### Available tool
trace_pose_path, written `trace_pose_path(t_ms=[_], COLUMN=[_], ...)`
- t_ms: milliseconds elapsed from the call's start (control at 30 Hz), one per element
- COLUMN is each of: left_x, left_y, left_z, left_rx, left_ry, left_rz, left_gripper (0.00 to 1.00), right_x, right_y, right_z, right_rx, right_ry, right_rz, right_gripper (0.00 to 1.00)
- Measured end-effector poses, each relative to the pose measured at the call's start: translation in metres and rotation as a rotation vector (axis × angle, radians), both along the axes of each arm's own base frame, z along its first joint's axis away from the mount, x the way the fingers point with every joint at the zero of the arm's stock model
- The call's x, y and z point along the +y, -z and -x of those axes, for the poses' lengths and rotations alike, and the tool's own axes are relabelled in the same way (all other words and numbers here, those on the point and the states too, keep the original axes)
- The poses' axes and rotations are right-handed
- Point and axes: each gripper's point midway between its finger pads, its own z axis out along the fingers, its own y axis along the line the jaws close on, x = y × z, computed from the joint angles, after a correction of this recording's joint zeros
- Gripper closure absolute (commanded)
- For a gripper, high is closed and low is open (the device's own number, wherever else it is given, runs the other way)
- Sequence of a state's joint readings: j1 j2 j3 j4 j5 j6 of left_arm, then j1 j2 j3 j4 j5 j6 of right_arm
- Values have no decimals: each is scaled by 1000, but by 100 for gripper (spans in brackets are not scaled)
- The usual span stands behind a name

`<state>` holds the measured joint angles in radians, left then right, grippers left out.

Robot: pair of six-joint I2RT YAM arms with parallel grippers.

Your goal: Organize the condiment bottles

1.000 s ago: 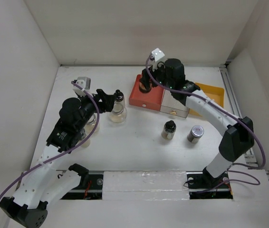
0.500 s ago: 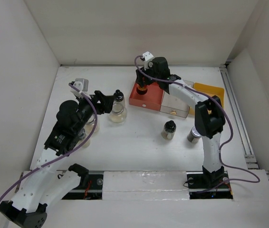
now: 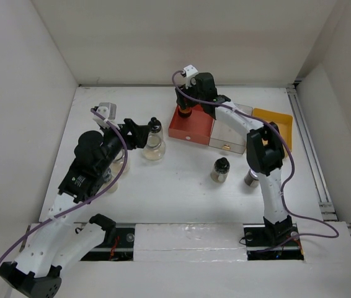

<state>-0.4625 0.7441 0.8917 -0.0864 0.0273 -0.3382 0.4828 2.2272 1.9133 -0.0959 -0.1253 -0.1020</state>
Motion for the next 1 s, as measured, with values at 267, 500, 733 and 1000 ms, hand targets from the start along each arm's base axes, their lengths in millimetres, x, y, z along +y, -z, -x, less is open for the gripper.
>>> trace_pose_path(t_ms=[267, 500, 733, 1000], left_x=[-2, -5, -5, -2], left_y=[3, 4, 5, 5], left_z=[-1, -1, -2, -3], left_rx=[8, 14, 16, 15], left_ry=[6, 21, 22, 2], left_rz=[-3, -5, -6, -8], left_gripper=[30, 30, 30, 30], right_x=[-4, -10, -13, -20], right_y=[21, 24, -2, -45], right_z=[-6, -10, -21, -5], right_rx=[21, 21, -55, -114], right_ry=[24, 39, 52, 49], right_rz=[30, 32, -7, -39], right_gripper=[49, 22, 11, 15])
